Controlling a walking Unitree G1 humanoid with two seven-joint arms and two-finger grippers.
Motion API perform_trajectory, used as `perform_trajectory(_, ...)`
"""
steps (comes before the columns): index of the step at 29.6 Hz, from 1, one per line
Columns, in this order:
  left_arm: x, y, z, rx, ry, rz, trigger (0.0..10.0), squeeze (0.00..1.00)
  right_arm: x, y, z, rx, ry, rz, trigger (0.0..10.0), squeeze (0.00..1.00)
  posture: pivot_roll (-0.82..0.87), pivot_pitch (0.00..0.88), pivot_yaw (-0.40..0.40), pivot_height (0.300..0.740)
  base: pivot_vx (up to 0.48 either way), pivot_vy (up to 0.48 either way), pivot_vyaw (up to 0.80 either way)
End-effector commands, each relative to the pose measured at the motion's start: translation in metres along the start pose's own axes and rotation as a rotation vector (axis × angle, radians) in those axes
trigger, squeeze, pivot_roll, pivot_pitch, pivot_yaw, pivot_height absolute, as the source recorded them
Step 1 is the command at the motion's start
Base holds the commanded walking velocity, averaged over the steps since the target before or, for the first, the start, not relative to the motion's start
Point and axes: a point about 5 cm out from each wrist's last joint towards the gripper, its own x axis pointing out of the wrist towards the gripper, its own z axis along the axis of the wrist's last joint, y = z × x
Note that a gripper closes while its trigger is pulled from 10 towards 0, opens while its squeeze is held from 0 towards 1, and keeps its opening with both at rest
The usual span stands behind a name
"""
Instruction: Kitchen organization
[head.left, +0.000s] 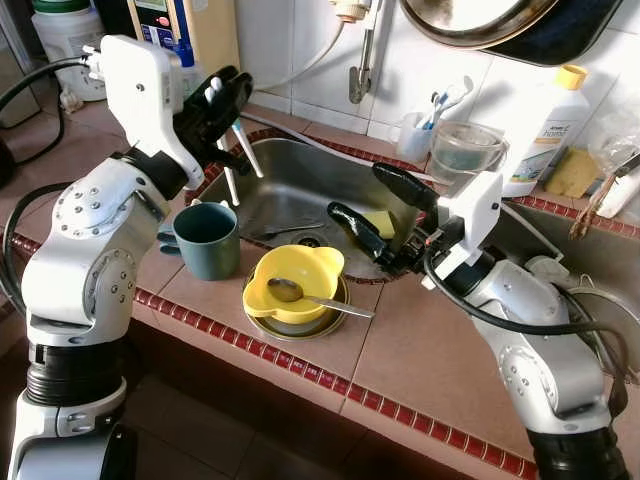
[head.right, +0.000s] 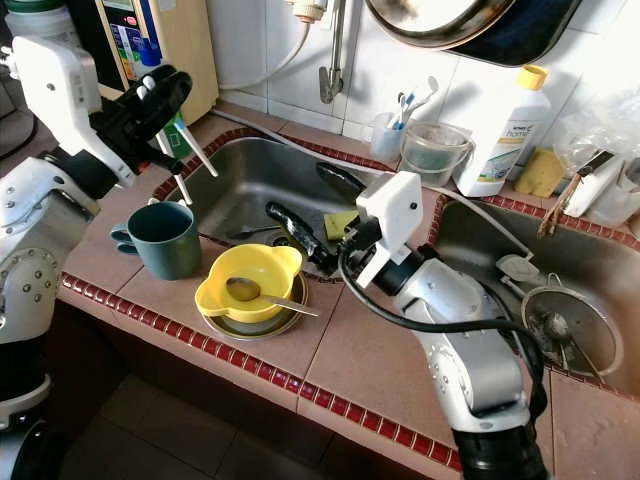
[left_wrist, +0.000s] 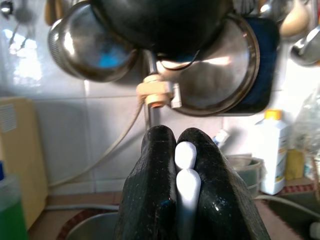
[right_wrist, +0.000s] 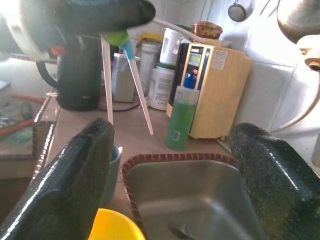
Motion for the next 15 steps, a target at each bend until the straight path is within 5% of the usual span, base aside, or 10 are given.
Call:
perform_trajectory(1, 0.004, -0.011, 0.008, 0.007, -0.026, -0.060, 10.0, 0.00, -0.001, -0.007, 0.004, -0.043, -0.004, 0.006, 10.0, 0.00, -0.16, 0.067, -0.052, 0.740, 0.000, 0.000, 0.00)
perform_trajectory(15, 0.007, -0.039, 0.011, -0.044, -0.045, -0.178, 10.0, 0.00, 0.014, -0.024, -0.002, -0.135, 0.003, 0.050, 10.0, 0.00, -0.16, 0.074, -0.048, 0.740, 0.000, 0.000, 0.00)
